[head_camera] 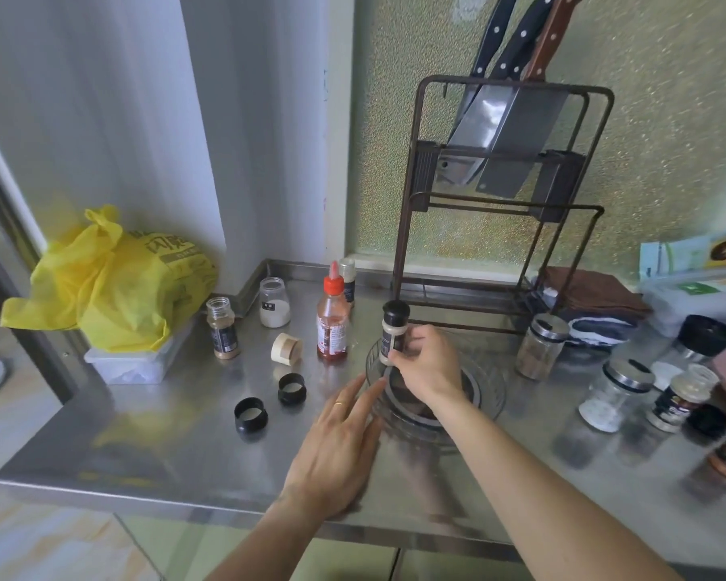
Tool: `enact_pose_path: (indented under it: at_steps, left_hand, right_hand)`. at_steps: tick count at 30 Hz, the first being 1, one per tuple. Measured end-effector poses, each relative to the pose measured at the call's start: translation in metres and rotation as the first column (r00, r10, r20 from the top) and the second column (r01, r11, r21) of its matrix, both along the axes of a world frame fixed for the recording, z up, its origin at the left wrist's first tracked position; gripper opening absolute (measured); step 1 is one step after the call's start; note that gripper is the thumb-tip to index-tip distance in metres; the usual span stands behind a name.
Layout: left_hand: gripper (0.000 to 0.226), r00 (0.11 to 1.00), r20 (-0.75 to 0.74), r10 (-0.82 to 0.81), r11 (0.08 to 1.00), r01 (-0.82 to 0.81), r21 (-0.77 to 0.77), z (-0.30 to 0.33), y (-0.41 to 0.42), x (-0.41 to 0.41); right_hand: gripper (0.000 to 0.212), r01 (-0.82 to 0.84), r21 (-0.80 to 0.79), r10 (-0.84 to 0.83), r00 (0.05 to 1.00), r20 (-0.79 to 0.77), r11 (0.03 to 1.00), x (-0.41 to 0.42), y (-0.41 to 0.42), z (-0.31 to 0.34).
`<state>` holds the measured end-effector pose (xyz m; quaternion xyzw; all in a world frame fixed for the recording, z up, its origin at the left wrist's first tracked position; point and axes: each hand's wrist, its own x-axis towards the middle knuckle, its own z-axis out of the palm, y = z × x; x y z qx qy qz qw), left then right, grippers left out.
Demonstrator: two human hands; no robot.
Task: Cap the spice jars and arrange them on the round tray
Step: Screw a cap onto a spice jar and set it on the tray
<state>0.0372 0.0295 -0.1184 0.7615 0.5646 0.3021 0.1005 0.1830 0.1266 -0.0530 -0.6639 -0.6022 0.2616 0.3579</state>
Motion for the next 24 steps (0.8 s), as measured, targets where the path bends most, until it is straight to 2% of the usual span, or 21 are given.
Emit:
enact_pose_path:
  at_steps: [3, 7, 11, 14, 17, 20, 22, 24]
  left_hand:
    - [0.049, 0.997, 0.073, 0.032, 0.999, -0.035, 0.038, 0.006, -0.005, -0.002]
    - [0.034, 0.966, 0.239, 0.095, 0.987, -0.123, 0.108, 0.019, -0.030, -0.007]
    - [0.022, 0.952, 0.257, 0.164, 0.956, -0.217, 0.196, 0.023, -0.048, -0.033]
    - [0.014, 0.903, 0.334, 0.270, 0.898, -0.361, 0.251, 0.035, -0.044, -0.063]
    - [0.019, 0.802, 0.412, 0.433, 0.828, -0.535, 0.170, 0.051, -0.021, -0.100]
    - [0.039, 0.707, 0.421, 0.568, 0.794, -0.605, -0.056, 0.066, 0.009, -0.133]
    - [0.053, 0.697, 0.367, 0.617, 0.778, -0.611, -0.147, 0.070, 0.029, -0.148]
    - [0.056, 0.695, 0.296, 0.656, 0.754, -0.627, -0.198, 0.069, 0.046, -0.154]
  right_hand:
    - [0.034, -0.018, 0.032, 0.017, 0.999, 0.034, 0.999, 0.002, -0.018, 0.010]
    - [0.029, -0.086, 0.121, 0.081, 0.996, 0.048, 0.989, -0.003, -0.045, 0.033]
    - [0.030, -0.216, 0.170, 0.208, 0.976, 0.066, 0.961, -0.024, -0.068, 0.047]
    - [0.030, -0.310, 0.154, 0.295, 0.949, 0.115, 0.938, -0.048, -0.075, 0.044]
    - [0.032, -0.383, 0.118, 0.362, 0.917, 0.167, 0.916, -0.069, -0.074, 0.032]
    - [0.036, -0.419, 0.080, 0.390, 0.887, 0.246, 0.904, -0.085, -0.068, 0.021]
    - [0.040, -0.438, 0.057, 0.402, 0.863, 0.305, 0.897, -0.095, -0.062, 0.015]
    - [0.043, -0.457, 0.030, 0.417, 0.834, 0.363, 0.889, -0.104, -0.058, 0.009]
